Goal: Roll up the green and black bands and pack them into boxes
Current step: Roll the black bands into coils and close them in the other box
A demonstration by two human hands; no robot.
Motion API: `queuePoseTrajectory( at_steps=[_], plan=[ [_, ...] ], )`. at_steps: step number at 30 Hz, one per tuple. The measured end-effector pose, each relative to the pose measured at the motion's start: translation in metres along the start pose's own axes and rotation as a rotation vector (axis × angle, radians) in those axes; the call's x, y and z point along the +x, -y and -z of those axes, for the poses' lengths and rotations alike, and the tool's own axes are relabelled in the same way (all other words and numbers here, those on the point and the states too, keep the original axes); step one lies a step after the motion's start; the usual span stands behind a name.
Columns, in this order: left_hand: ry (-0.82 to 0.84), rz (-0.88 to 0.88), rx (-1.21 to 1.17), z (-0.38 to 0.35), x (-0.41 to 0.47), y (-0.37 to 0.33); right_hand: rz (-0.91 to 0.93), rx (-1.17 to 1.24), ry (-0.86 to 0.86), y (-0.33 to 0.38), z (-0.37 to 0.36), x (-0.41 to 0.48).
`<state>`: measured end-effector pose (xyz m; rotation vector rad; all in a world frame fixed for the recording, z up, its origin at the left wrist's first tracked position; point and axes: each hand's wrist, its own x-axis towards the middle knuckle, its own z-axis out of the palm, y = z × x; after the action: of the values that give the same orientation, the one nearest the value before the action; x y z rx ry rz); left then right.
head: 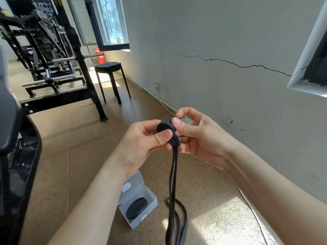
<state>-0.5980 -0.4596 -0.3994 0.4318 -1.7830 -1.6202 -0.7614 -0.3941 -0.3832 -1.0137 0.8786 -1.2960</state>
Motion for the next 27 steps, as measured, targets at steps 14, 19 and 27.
queuePoseTrajectory(
  at_steps=[14,19,27],
  plan=[
    [-0.051,-0.09,0.44,0.015,0.003,0.001,-0.128,-0.279,0.163,-0.005,0.004,-0.005],
    [-0.112,-0.056,0.575,0.016,0.003,0.001,0.179,-0.981,-0.047,-0.014,-0.006,0.0],
    [-0.117,-0.028,0.622,0.011,0.006,0.0,0.275,-1.276,-0.07,-0.014,0.003,-0.019]
  ],
)
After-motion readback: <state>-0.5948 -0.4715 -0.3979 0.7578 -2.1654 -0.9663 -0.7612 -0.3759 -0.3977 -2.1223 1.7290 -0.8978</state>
